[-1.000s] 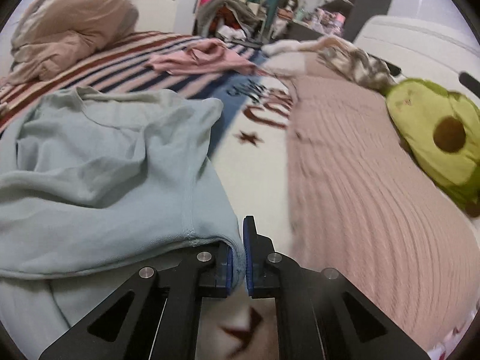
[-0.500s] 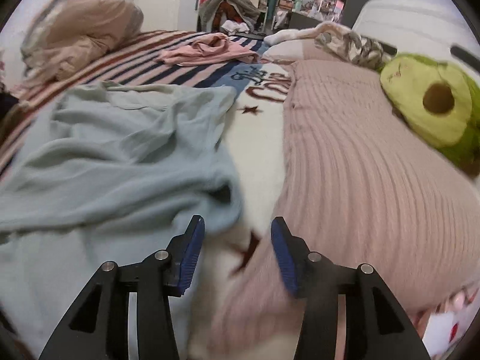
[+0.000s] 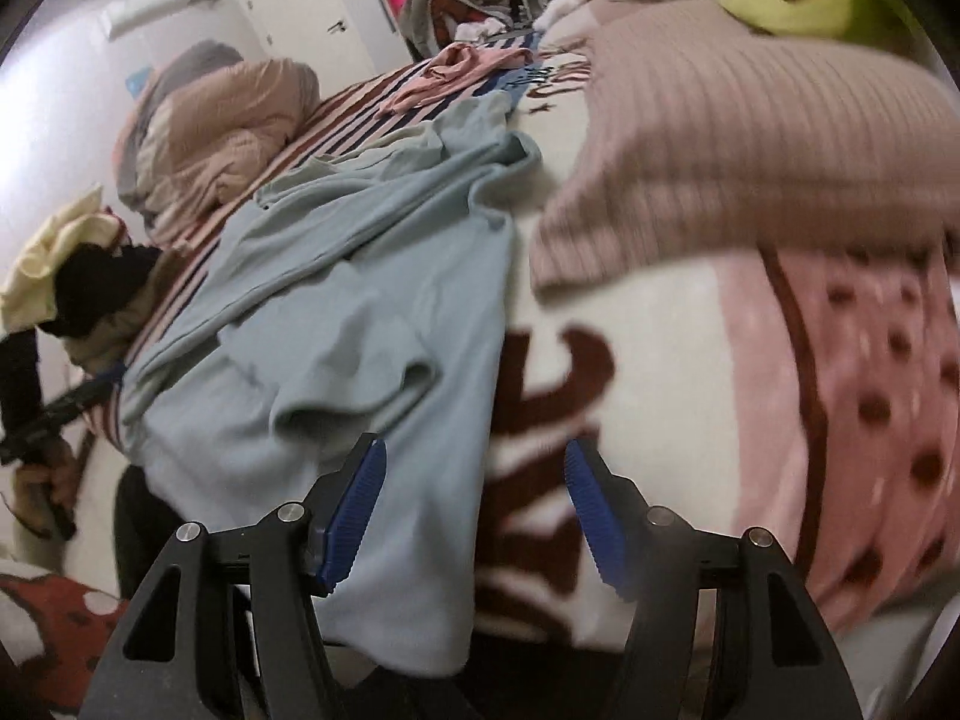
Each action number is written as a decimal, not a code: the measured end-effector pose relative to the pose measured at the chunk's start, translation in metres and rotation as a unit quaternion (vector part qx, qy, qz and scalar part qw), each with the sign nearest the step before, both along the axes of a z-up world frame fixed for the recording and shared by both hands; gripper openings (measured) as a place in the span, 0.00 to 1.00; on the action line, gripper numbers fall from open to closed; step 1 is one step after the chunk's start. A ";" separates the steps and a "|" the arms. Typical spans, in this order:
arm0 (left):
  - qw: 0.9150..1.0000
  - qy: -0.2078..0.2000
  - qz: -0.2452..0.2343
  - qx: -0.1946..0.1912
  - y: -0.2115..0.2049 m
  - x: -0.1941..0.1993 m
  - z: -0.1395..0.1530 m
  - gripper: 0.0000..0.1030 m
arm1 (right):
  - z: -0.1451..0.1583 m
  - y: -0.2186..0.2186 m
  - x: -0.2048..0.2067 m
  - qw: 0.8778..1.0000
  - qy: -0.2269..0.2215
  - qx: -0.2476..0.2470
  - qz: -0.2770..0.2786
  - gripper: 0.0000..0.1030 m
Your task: Fold small clothes
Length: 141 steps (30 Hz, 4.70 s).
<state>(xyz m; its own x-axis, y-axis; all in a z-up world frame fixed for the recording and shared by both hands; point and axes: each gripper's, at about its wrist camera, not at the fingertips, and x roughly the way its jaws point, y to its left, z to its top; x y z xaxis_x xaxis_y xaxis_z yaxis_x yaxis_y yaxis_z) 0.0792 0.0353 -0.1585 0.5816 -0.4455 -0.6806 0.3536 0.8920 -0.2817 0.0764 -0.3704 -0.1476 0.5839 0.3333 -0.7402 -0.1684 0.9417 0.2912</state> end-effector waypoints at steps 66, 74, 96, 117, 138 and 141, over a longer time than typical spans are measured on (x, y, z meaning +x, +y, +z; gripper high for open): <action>0.994 -0.097 0.050 -0.026 0.041 -0.096 0.055 0.06 | 0.047 0.105 -0.099 0.970 -0.108 0.125 0.177 0.06; 0.988 -0.135 0.063 -0.030 0.061 -0.120 0.082 0.06 | 0.072 0.122 -0.118 0.958 -0.144 0.130 0.209 0.06; 0.983 -0.177 0.055 0.004 0.057 -0.026 0.109 0.02 | 0.107 0.098 -0.019 0.974 -0.176 0.068 0.123 0.05; 0.977 -0.206 0.022 0.057 0.003 0.198 0.122 0.02 | 0.105 0.064 0.149 0.986 -0.143 0.031 0.074 0.05; 0.985 -0.108 0.013 0.134 -0.022 0.345 0.044 0.22 | 0.018 0.040 0.271 0.999 -0.008 -0.014 0.039 0.22; 0.984 -0.122 0.024 0.128 -0.013 0.336 0.054 0.45 | 0.024 0.043 0.267 0.999 -0.013 -0.031 0.036 0.40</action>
<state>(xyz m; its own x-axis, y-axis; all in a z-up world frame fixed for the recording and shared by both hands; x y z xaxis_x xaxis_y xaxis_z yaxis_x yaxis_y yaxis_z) 0.4150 0.0218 -0.1042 0.7584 -0.2452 -0.6039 0.3384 0.9400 0.0432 0.3430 -0.3278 -0.1239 0.5798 0.3285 -0.7456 -0.2431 0.9432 0.2265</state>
